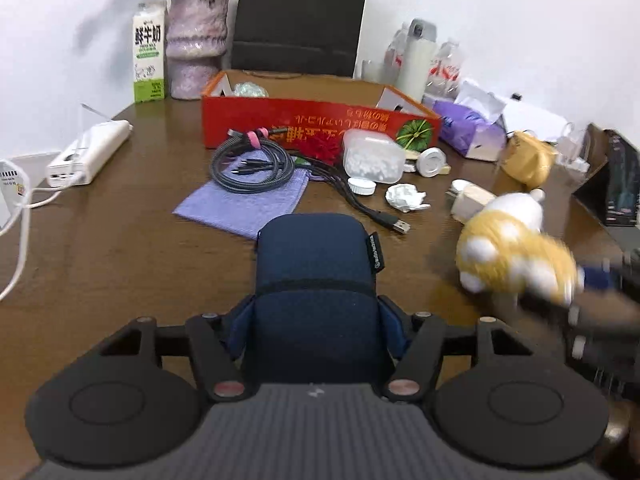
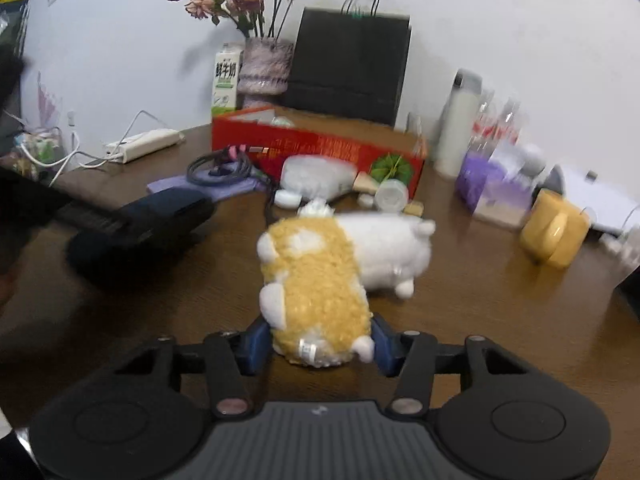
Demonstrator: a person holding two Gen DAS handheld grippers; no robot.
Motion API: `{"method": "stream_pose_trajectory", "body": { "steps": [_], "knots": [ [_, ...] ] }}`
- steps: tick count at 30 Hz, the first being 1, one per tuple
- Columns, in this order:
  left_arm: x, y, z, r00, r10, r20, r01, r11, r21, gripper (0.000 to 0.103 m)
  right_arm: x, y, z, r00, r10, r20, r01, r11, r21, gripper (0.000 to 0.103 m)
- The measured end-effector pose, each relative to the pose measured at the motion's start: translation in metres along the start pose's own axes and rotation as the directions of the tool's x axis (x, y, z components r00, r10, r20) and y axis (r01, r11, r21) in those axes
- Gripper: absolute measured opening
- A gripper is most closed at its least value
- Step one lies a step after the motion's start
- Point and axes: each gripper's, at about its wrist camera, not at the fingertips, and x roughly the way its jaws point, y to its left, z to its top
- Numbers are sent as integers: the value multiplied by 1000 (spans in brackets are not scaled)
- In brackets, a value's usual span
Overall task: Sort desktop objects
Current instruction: 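Lift the pouch with the left tool while the right tool lifts the plush toy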
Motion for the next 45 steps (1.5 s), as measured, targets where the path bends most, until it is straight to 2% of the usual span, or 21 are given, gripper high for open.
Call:
{"method": "stream_pose_trajectory", "body": {
  "steps": [3, 4, 5, 6, 9, 13, 15, 16, 17, 19, 21, 23, 27, 28, 30, 32, 36, 38, 40, 43, 45],
  "knots": [
    [-20, 9, -1, 1000, -10, 9, 10, 1000, -4, 65, -32, 5, 27, 998, -11, 68, 11, 1000, 0, 44],
    [-23, 11, 1, 1000, -15, 21, 15, 1000, -5, 65, -41, 5, 36, 995, -11, 98, 10, 1000, 3, 40],
    [-25, 13, 1, 999, -21, 33, 21, 1000, 1, 65, -48, 6, 45, 993, -10, 121, 10, 1000, 1, 28],
    [-24, 13, 2, 999, -24, 40, 23, 1000, 9, 65, -50, 6, 53, 992, -4, 124, 4, 1000, 3, 25],
    [-7, 12, 1, 1000, -5, 8, 5, 1000, 13, 65, -19, 11, 63, 996, 45, 80, -47, 999, 25, 26],
    [9, 12, -9, 999, 7, -48, -6, 1000, 20, 68, 50, 19, 40, 997, 49, -59, -43, 995, 91, 26],
    [8, 9, -10, 1000, 9, -23, -8, 998, 57, 69, 45, 9, 39, 996, 83, -8, -81, 983, 163, 22],
    [9, 8, -9, 1000, 7, -19, -6, 998, 60, 72, 36, 5, 41, 996, 87, 37, -92, 979, 179, 28],
    [10, 8, -5, 1000, 2, -12, -1, 998, 56, 72, 25, 1, 44, 996, 68, 57, -77, 981, 180, 44],
    [11, 8, 3, 1000, -15, 0, 15, 998, 54, 77, 1, -7, 52, 999, 3, 43, -9, 990, 143, 63],
    [12, 7, 8, 1000, -23, 16, 22, 998, 60, 82, -19, -21, 53, 999, -29, -26, 32, 992, 121, 71],
    [18, 7, 11, 1000, -24, 18, 22, 997, 74, 85, -33, -43, 43, 992, -27, -123, 51, 978, 203, 72],
    [34, 7, 12, 1000, -19, -16, 21, 997, 76, 80, -46, -69, 17, 945, 145, -294, -9, 909, 418, 68],
    [37, 8, 11, 999, -24, -28, 26, 997, 72, 75, -47, -72, 10, 926, 212, -311, -51, 890, 454, 61],
    [36, 12, 7, 999, -41, -31, 43, 997, 61, 74, -38, -71, 3, 857, 388, -339, -171, 835, 523, 59],
    [33, 14, 4, 999, -45, -28, 47, 997, 60, 74, -25, -66, -1, 839, 420, -345, -189, 821, 539, 59],
    [30, 17, 5, 998, -49, -36, 51, 997, 56, 75, 3, -82, 5, 888, 422, -184, -210, 727, 654, 62],
    [33, 17, 8, 998, -47, -37, 49, 997, 54, 75, 21, -86, 12, 910, 390, -143, -198, 710, 675, 77],
    [40, 15, 11, 999, -36, -36, 38, 997, 64, 76, 45, -78, 22, 919, 353, -177, -158, 740, 654, 77],
    [49, 10, 14, 1000, -8, -23, 10, 997, 81, 81, 67, -56, 38, 922, 294, -253, -110, 824, 556, 72],
    [50, 9, 16, 1000, -2, -26, 5, 996, 87, 72, 61, -45, 44, 922, 256, -291, -81, 862, 500, 68]
  ]
}}
